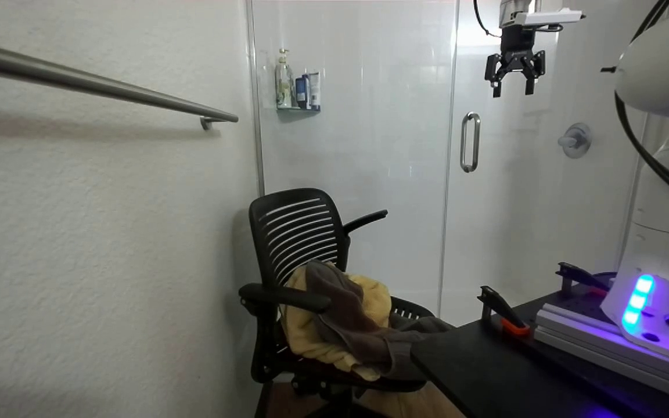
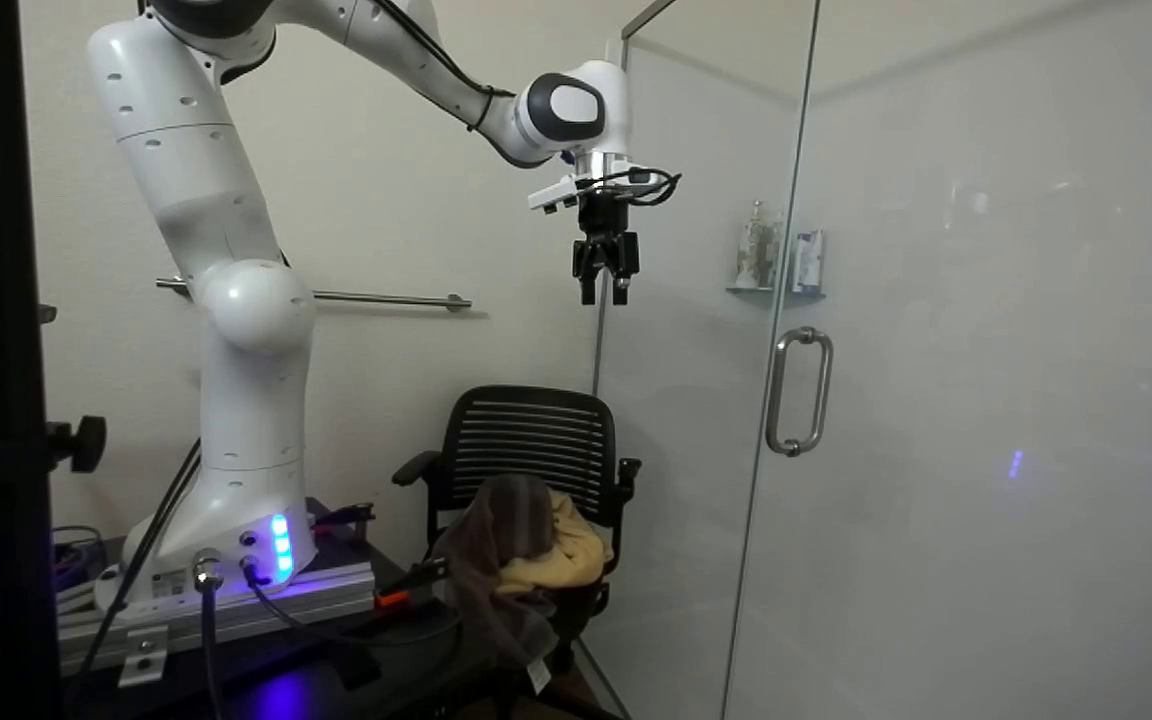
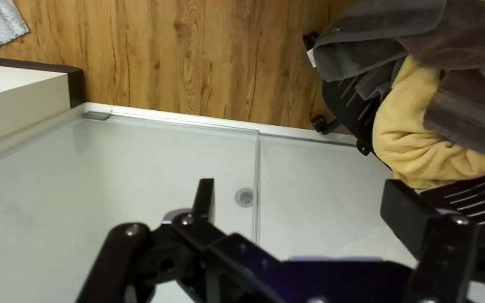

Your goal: Open the door

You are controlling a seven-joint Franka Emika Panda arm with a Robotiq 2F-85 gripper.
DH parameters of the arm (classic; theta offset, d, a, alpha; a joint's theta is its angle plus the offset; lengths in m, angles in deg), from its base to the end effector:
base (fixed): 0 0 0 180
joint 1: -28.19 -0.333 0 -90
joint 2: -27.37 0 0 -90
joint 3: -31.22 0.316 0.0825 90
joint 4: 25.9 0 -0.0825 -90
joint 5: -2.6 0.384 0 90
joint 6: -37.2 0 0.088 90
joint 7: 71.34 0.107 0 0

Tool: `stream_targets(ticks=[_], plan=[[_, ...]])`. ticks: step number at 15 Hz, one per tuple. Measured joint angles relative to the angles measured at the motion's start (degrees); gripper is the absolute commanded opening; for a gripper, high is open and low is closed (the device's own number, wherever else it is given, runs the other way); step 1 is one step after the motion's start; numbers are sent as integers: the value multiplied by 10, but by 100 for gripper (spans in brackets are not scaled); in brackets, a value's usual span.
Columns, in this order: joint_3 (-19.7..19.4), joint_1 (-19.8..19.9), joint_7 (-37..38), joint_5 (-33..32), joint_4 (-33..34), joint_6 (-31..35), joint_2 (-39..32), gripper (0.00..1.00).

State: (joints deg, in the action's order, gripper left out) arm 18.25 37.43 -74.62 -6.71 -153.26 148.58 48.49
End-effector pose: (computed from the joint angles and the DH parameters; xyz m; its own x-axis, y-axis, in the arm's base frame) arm 0.4131 -0.1902 0.5261 0.9628 -0.2591 0.0765 -0.2649 -0.9610 0.0791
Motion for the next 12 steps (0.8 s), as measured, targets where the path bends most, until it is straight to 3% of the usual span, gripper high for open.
stream_targets(ticks=[6,12], plan=[[2,13,42,-44,-12,2,-26,100],[-56,47,24,-11,22,109,-143,100]])
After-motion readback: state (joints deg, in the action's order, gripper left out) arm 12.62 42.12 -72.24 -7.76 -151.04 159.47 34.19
